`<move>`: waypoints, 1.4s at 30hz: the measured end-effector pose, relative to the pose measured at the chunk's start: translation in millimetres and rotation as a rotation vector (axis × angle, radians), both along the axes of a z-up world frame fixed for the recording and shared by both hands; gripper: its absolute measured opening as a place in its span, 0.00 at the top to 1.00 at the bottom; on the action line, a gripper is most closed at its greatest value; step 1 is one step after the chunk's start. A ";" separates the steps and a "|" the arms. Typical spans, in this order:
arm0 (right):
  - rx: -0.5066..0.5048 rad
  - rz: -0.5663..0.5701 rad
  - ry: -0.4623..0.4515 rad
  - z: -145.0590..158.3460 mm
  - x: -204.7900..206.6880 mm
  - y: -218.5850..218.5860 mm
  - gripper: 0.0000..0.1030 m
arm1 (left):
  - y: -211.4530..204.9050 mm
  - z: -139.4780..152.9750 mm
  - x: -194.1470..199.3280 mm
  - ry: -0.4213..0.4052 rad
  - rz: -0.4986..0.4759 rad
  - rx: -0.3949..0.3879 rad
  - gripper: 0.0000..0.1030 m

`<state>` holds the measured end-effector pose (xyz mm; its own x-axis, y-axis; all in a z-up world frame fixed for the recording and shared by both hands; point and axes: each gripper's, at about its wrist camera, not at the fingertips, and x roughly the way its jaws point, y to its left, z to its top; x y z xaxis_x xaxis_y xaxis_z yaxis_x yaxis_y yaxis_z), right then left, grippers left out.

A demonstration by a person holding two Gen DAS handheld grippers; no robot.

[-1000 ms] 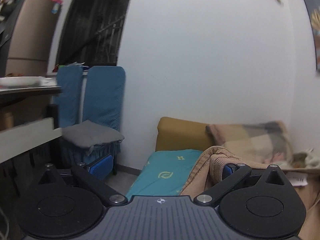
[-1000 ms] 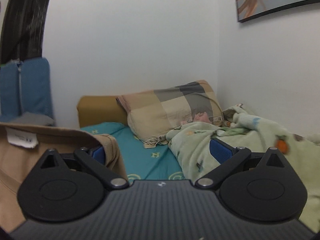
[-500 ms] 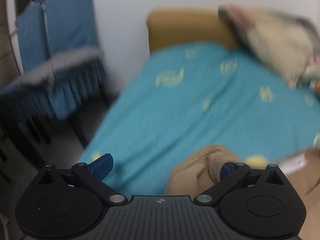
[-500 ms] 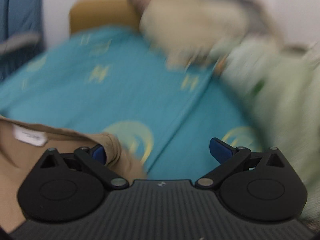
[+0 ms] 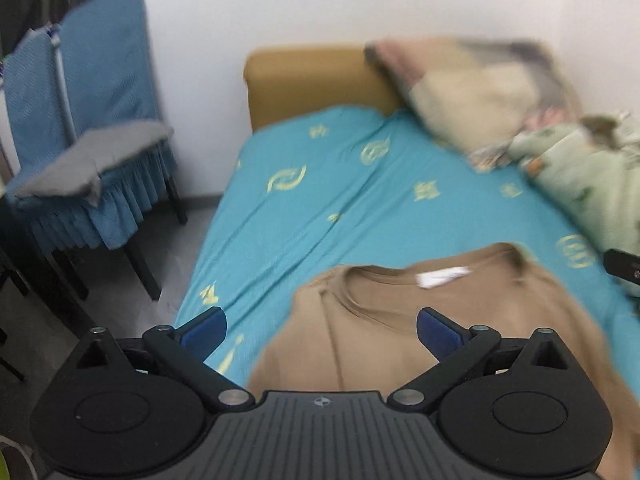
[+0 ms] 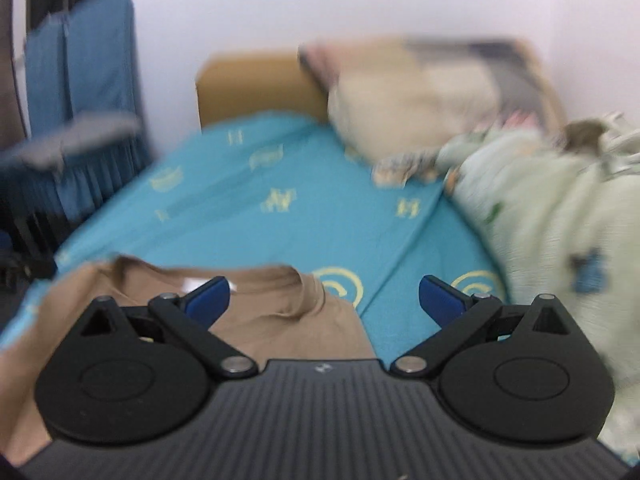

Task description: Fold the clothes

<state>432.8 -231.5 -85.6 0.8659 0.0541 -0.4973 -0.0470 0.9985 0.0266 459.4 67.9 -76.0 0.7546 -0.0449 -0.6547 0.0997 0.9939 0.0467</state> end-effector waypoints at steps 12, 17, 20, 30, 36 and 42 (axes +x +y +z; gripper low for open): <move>0.076 0.021 -0.137 71.4 -273.7 10.7 0.35 | -8.4 52.7 -335.2 -0.072 0.053 -0.156 0.04; 0.221 0.057 -0.114 78.3 -334.0 -7.3 0.31 | 4.2 67.2 -366.3 -0.063 0.064 -0.223 0.05; 0.288 0.082 -0.154 75.8 -349.8 -19.7 0.06 | 18.6 61.2 -351.1 -0.056 0.114 -0.266 0.06; 0.358 0.050 -0.028 23.2 -320.8 -24.1 0.07 | 110.1 -7.2 -254.0 0.030 0.408 -0.428 0.37; 0.447 0.034 0.068 -9.8 -284.3 -25.7 0.07 | 142.2 -57.7 -211.2 0.070 0.482 -0.534 0.44; 0.438 0.019 0.131 -35.1 -261.3 -20.1 0.07 | 123.6 -85.3 -179.6 -0.006 0.441 -0.517 0.60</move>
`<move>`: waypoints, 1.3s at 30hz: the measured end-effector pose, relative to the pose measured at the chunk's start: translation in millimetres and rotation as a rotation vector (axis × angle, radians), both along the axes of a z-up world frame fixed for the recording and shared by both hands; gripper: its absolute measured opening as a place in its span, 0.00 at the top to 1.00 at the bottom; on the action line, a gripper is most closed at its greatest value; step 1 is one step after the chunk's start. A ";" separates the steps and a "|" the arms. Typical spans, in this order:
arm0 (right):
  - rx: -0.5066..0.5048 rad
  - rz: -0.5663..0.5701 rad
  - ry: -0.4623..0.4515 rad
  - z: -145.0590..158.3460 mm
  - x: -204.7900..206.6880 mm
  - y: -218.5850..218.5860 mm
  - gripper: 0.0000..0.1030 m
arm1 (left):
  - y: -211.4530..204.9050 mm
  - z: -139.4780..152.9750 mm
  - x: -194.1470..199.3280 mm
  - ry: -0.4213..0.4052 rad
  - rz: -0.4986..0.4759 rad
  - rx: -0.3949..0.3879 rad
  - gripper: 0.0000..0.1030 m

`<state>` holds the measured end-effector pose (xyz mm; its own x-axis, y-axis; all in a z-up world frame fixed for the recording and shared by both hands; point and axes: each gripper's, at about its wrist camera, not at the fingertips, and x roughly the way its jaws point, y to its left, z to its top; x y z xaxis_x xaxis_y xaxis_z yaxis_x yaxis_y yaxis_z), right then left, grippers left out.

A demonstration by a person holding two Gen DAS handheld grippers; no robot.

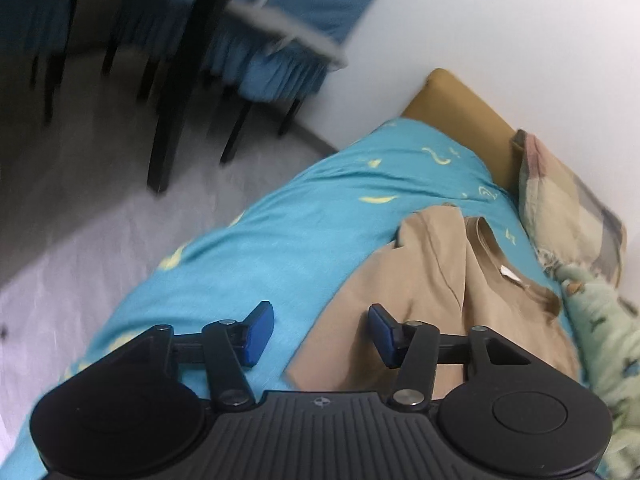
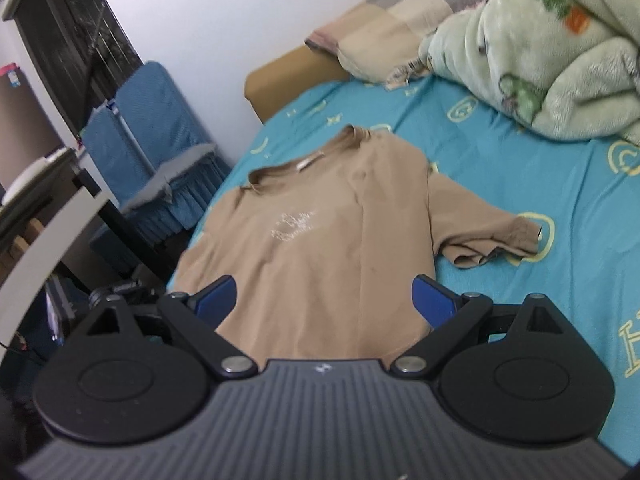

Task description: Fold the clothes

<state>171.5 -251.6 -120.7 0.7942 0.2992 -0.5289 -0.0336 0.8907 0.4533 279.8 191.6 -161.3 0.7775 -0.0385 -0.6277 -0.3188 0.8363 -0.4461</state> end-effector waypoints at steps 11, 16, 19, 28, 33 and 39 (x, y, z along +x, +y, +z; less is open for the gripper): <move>-0.051 0.001 0.039 -9.4 10.6 9.1 0.07 | 18.9 51.2 53.2 -0.079 -0.071 0.166 0.98; -0.052 -0.027 0.037 -9.4 20.3 13.3 0.07 | 51.5 87.3 119.5 -0.053 -0.007 0.425 0.99; -0.109 -0.041 0.009 -7.8 28.2 17.5 0.07 | 53.2 80.0 151.6 0.004 0.023 0.516 0.99; -0.216 -0.046 -0.060 -4.7 40.4 21.6 0.07 | 27.0 44.1 141.6 0.111 -0.056 0.397 0.46; -0.196 -0.026 -0.083 -1.1 34.2 18.5 0.07 | -17.4 77.5 70.7 0.078 -0.152 0.346 0.32; -0.184 -0.036 -0.108 5.1 22.8 12.0 0.07 | -92.3 124.7 -48.9 0.005 -0.252 0.330 0.20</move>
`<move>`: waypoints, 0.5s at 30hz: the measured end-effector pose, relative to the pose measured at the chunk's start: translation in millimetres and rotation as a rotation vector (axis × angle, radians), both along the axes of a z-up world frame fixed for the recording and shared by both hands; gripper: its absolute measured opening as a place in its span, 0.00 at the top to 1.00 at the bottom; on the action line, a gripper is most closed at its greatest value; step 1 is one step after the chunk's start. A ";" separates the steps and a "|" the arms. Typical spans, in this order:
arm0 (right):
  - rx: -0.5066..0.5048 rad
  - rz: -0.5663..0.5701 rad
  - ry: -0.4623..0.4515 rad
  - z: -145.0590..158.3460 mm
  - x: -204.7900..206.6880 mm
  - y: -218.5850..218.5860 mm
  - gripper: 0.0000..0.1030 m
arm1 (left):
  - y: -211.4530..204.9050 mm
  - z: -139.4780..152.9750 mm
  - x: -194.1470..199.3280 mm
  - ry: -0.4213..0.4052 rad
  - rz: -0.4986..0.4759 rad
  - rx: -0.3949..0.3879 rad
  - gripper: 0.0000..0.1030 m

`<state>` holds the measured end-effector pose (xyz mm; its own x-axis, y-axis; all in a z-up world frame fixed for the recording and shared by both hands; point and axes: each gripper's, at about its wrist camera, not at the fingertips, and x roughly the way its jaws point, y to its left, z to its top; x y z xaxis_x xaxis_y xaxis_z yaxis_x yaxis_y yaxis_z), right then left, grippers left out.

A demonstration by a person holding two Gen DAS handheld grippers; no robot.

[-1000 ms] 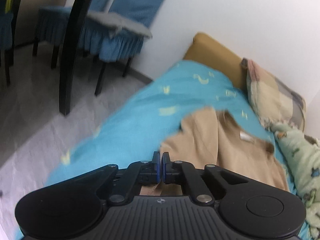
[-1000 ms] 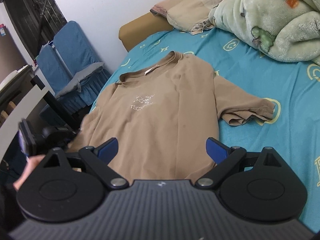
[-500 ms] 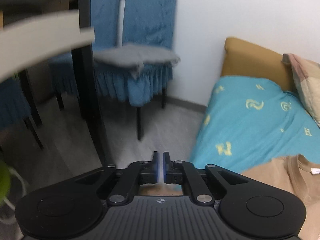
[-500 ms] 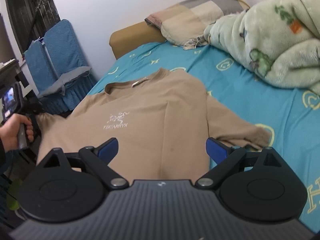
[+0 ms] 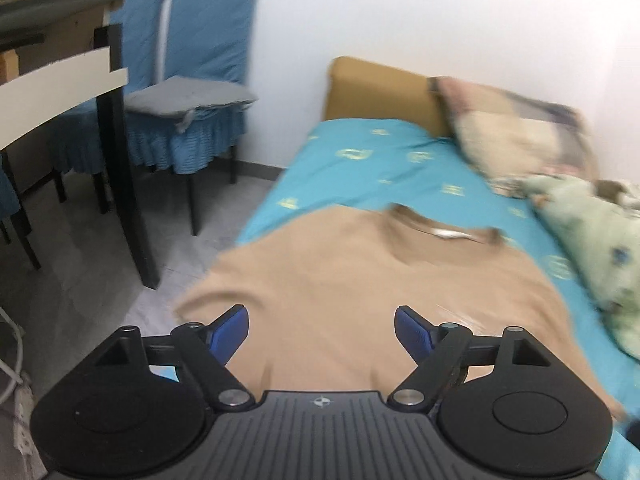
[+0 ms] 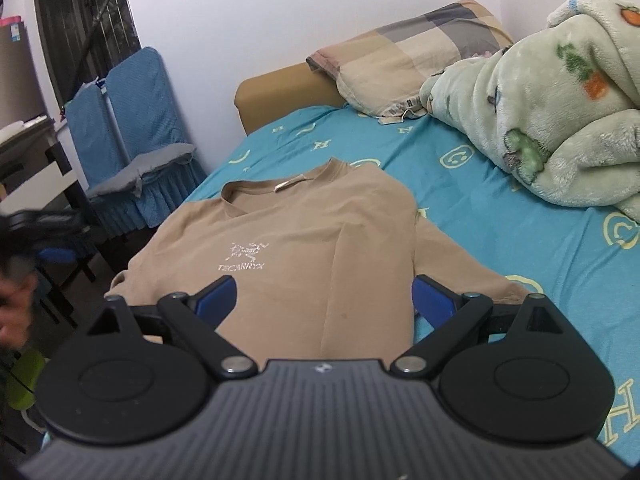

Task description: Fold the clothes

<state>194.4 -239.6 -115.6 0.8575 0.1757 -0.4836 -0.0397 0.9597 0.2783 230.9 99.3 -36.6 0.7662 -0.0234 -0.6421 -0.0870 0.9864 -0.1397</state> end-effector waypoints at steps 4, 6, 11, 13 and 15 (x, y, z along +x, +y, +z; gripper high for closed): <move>-0.015 -0.005 -0.039 7.2 -16.4 -6.4 0.07 | -45.4 12.4 -71.3 -0.044 -0.064 -0.022 0.18; -0.031 -0.007 -0.065 11.3 -27.0 -9.5 0.07 | -64.6 13.3 -99.7 -0.080 -0.107 -0.001 0.15; -0.027 -0.037 -0.082 21.5 -48.3 -21.4 0.07 | -95.6 0.8 -152.0 -0.148 -0.164 0.058 0.12; -0.014 -0.050 -0.080 25.7 -52.7 -25.1 0.07 | -101.9 -5.7 -163.0 -0.129 -0.162 0.061 0.12; -0.011 -0.058 -0.085 28.7 -56.5 -28.4 0.08 | -102.4 -8.0 -166.6 -0.128 -0.158 0.069 0.12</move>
